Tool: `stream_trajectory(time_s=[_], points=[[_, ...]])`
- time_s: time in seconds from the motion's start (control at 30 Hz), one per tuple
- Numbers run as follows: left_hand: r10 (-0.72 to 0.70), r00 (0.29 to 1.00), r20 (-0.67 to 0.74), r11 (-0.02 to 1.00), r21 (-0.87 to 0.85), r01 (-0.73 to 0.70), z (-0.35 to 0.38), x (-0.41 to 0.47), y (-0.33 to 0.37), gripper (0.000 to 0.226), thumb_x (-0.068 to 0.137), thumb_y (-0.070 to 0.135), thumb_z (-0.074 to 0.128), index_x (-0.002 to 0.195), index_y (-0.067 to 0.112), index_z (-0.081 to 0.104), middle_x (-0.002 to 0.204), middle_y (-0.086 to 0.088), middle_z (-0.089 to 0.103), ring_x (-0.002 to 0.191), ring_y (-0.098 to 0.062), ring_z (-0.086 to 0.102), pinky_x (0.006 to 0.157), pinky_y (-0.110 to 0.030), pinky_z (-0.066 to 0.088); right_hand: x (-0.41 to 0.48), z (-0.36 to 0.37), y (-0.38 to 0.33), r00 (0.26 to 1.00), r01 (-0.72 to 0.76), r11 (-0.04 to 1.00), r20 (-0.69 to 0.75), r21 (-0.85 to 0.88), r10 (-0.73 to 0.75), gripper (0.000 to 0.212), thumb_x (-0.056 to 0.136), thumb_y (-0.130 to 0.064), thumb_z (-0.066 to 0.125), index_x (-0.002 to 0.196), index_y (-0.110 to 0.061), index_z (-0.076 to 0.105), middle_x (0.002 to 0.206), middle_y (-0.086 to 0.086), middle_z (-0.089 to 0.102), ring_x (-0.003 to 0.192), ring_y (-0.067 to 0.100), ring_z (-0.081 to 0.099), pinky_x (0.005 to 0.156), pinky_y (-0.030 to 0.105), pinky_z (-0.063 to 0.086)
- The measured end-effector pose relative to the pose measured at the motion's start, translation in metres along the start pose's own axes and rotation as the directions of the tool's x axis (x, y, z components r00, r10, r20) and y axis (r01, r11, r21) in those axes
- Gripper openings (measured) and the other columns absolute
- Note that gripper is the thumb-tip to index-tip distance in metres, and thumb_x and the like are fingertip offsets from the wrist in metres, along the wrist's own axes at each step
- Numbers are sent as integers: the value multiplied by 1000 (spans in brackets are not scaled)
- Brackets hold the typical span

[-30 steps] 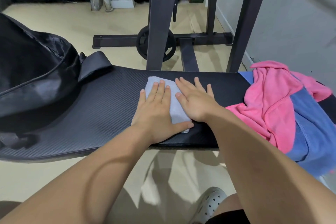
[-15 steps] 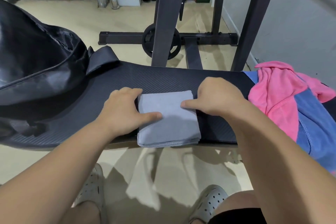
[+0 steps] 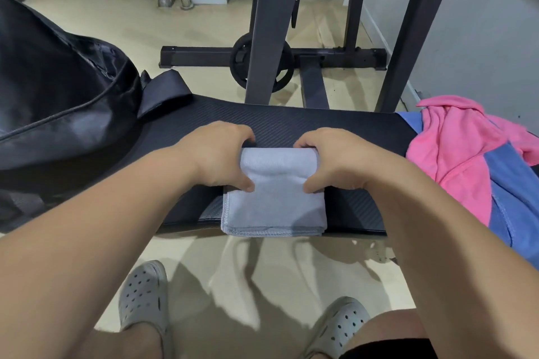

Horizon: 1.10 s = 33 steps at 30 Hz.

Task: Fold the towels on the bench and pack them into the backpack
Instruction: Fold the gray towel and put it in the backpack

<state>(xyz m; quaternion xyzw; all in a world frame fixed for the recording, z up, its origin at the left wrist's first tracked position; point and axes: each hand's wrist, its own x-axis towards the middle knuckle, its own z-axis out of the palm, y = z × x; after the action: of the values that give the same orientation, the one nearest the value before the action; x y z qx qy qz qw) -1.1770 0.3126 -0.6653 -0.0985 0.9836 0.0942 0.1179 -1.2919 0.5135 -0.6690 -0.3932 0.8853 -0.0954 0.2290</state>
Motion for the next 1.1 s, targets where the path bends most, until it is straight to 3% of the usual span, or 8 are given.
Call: stream_trajectory(time_s=[0.13,0.33,0.4,0.5,0.6,0.7,0.9,1.1], points=[[47,994,-101,997,66,-41,4,4,0,34,67,51,79,75,29,54,83,9,51,84,-20,53,66,-34,46,-1,-2,2,999,-4,998,-45,-65,1,33,66,-29,80,87,-14,60,94,2,56,80,21,55,63,39,45],[88,859,-505,991,129,-26,19,3,-3,21,75,15,66,93,14,55,80,-4,59,75,-33,55,63,-40,41,4,4,-4,899,49,999,-436,-15,-51,22,80,-11,63,89,-24,48,96,-2,50,82,25,52,72,43,48],[118,879,-463,992,100,-81,30,-1,-3,42,76,16,63,117,17,57,107,-6,68,95,-36,61,77,-48,49,2,11,-5,899,65,998,-435,3,-57,21,78,-16,63,91,-23,48,93,-2,50,81,24,52,71,41,46],[108,942,-317,994,34,-102,44,-18,0,73,87,49,52,153,26,33,160,-4,37,143,-29,39,114,-56,32,-9,15,-1,918,133,985,-389,114,-79,31,71,-34,76,87,-25,51,89,-6,51,79,14,51,65,33,39],[101,958,-267,994,76,-84,53,-38,5,85,88,75,28,159,30,15,168,0,14,153,-26,17,121,-57,13,-17,13,5,913,201,952,-396,233,-96,36,71,-61,73,76,-28,60,86,-7,58,77,7,55,68,29,45],[83,969,-231,997,26,-79,58,-51,12,92,83,81,17,160,32,7,169,3,4,155,-24,6,122,-56,6,-17,16,8,913,167,963,-401,213,-69,36,83,-58,66,65,-28,59,83,-7,59,77,8,57,73,35,48],[-20,987,-159,999,-35,15,78,-65,30,102,79,84,9,159,25,-12,166,-2,-22,154,-25,-17,122,-57,2,-14,31,-3,904,151,987,-411,47,-119,36,93,-54,57,121,-32,53,120,-11,58,118,20,48,96,41,41],[-55,988,-143,998,22,59,85,-63,39,109,76,87,10,159,20,-13,164,-6,-27,152,-28,-23,120,-58,-3,-2,51,-17,964,55,984,-249,-170,-96,55,105,-51,25,158,-39,19,167,-12,19,156,22,-1,123,56,-3]])
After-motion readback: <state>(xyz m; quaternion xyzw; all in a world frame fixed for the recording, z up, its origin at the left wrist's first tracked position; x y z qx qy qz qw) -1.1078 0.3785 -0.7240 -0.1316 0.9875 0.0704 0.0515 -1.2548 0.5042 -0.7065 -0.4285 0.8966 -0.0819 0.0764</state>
